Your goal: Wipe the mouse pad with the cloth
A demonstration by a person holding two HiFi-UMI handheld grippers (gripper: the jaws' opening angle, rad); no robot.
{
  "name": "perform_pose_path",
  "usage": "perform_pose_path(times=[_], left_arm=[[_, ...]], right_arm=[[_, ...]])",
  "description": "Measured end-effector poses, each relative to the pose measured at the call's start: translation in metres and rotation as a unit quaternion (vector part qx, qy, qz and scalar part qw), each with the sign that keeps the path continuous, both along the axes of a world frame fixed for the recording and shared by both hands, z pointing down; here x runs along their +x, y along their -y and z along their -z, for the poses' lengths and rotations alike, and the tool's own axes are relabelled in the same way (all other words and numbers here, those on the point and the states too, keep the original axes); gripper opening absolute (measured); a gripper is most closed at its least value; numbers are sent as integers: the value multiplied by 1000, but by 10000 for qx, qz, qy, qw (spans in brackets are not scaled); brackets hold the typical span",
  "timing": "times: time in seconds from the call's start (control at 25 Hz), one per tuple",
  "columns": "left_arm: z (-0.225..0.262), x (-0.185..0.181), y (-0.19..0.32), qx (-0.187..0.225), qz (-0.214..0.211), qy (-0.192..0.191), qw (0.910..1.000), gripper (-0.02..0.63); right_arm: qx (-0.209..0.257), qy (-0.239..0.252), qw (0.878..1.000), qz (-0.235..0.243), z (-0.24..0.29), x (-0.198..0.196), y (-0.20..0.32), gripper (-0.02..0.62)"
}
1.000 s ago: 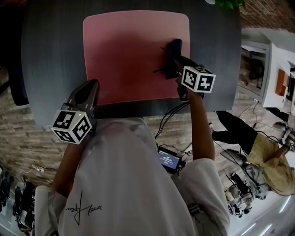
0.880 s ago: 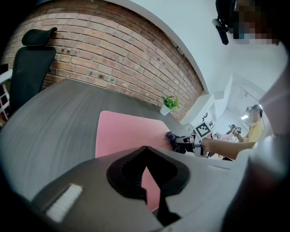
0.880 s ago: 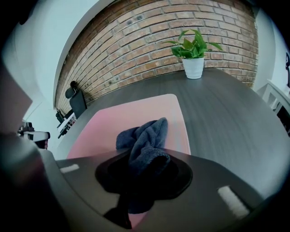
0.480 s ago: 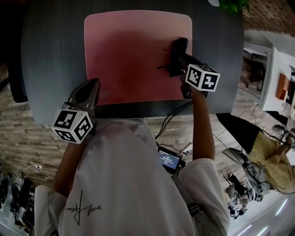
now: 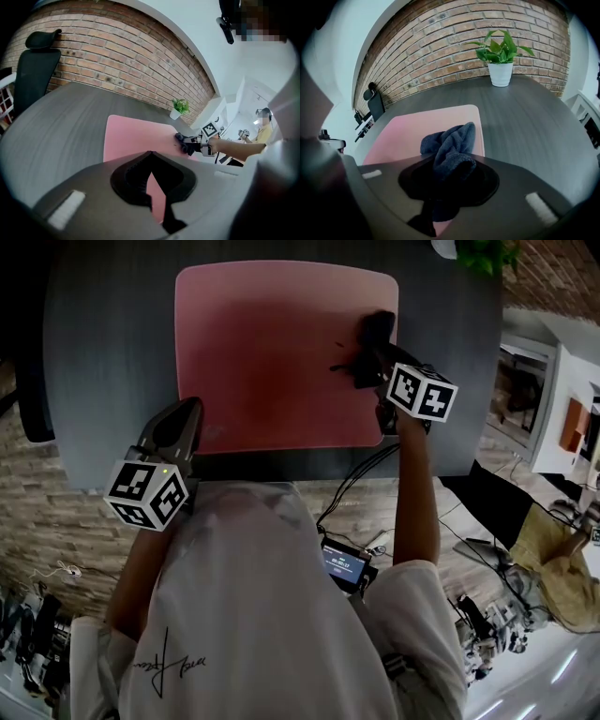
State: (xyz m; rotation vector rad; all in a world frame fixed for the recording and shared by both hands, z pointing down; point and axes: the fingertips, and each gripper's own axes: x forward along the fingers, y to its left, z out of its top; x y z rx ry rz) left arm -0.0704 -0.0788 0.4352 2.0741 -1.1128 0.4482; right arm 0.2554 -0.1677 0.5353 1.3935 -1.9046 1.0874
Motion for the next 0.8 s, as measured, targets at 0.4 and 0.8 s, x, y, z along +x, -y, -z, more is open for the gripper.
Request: perform_pose_path(times=[0.4,0.8], left_arm=[[-5,-15,-1,-61,200,-65,9998,12],[-6,-26,-2,-87,410,-113,9991,12]], right_arm=[[-6,-205,9997,145,0,-8,13,106],[-35,-232,9995,201,0,-14,31,106]])
